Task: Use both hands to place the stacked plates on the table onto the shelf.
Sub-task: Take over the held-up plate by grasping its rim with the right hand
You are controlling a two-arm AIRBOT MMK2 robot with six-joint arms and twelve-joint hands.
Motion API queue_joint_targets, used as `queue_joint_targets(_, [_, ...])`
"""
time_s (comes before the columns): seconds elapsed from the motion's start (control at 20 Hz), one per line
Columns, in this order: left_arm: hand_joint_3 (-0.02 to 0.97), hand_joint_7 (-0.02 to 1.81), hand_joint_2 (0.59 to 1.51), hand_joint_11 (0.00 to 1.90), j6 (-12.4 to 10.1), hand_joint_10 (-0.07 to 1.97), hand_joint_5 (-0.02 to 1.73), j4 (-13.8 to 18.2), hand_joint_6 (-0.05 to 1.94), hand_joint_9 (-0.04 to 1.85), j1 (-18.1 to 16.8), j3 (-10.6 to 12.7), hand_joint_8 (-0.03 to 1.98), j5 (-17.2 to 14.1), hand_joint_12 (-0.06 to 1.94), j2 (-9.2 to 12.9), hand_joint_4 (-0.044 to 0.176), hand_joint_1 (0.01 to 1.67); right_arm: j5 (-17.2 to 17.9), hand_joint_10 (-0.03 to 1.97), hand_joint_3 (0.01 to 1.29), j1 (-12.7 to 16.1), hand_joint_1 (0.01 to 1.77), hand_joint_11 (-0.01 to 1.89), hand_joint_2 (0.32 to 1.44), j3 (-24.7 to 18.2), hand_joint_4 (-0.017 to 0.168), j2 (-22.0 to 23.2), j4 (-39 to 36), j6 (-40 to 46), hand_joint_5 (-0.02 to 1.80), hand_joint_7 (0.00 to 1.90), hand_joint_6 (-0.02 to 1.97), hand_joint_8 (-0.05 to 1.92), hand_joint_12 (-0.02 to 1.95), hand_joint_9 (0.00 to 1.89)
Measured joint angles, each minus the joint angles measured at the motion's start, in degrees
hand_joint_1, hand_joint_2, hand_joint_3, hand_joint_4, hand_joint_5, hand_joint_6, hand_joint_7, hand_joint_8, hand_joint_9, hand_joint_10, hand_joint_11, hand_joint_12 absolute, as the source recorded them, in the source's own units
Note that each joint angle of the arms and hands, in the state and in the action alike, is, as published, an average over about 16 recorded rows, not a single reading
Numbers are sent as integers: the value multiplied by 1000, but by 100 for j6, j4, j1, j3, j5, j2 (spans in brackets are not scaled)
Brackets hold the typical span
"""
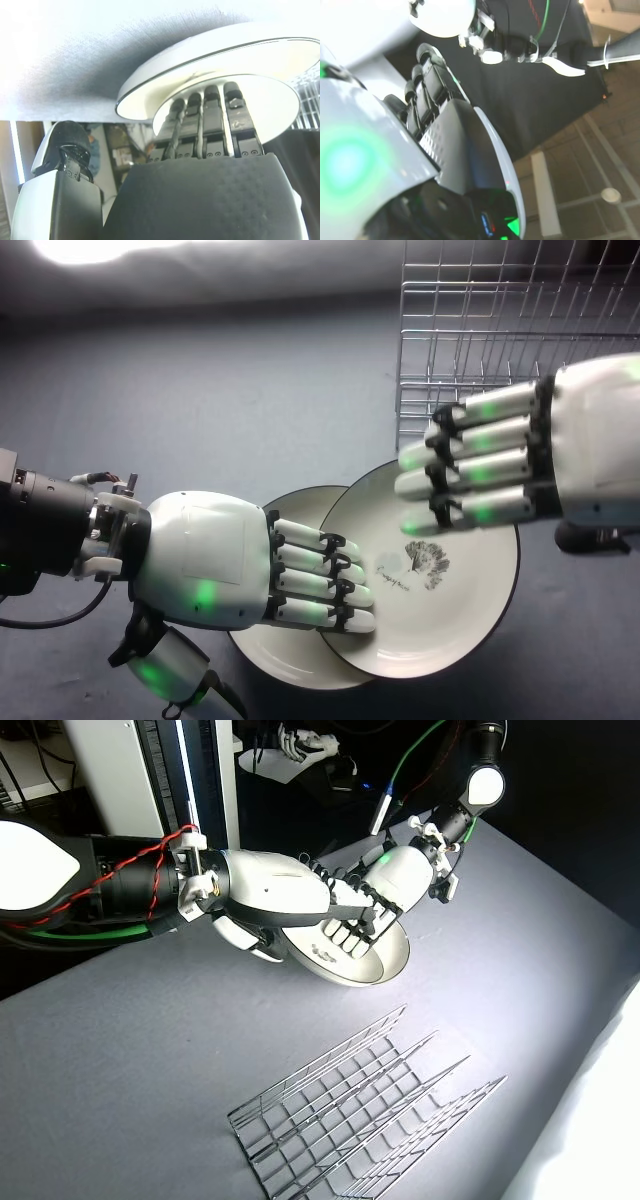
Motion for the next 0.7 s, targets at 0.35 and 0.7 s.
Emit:
queue_joint_targets(0.35, [6, 1, 1182, 35, -20, 1, 5, 29, -36, 37, -23, 19, -16, -5, 48, -15, -11, 16, -128, 14, 14, -257, 1224, 19, 1037, -100, 4, -36, 0, -11, 234, 157, 13, 7, 871, 170])
queue_joint_targets(0.7, [7, 1, 1182, 37, -29, -2, 5, 40, -36, 39, -36, 38, -16, -12, 58, -29, -11, 16, -324, 14, 14, -370, 1224, 18, 1039, -53, 4, -281, 20, -23, 255, 178, 13, 7, 916, 200])
